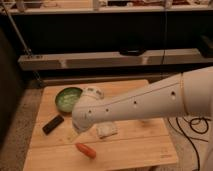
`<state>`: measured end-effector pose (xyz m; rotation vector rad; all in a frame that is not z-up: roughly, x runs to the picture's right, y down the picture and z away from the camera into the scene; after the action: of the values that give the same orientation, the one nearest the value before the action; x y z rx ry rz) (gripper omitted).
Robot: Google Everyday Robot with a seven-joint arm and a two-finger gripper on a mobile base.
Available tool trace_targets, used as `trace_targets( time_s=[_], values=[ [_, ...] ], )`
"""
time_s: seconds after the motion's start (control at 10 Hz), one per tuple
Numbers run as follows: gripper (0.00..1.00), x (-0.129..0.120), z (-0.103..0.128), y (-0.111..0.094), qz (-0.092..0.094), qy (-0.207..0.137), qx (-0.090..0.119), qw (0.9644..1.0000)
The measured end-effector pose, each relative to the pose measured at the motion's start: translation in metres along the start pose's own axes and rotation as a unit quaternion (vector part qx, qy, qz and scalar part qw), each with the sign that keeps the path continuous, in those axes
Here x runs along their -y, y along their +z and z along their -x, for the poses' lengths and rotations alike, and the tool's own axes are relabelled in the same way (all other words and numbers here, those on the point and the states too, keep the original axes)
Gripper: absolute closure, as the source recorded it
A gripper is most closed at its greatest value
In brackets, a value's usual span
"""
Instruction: Place the pepper in the ceramic cup
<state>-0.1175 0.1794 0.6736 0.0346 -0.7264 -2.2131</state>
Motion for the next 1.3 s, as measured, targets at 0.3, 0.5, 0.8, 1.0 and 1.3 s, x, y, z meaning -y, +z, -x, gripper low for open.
trace_targets(
  time_s=[0.3,0.5,0.8,1.0,1.3],
  values=[
    [0.20,0.007,0.010,0.022,0.002,-0.013,0.016,0.9998],
    [0.20,0.010,0.011,0.040,0.003,-0.026,0.013,0.9996],
    [0.20,0.012,0.016,0.058,0.002,-0.040,0.017,0.9990],
    [0.20,0.015,0.011,0.067,0.005,-0.054,0.017,0.9984],
    [0.20,0.020,0.003,0.076,0.004,-0.070,0.024,0.9973]
  ],
)
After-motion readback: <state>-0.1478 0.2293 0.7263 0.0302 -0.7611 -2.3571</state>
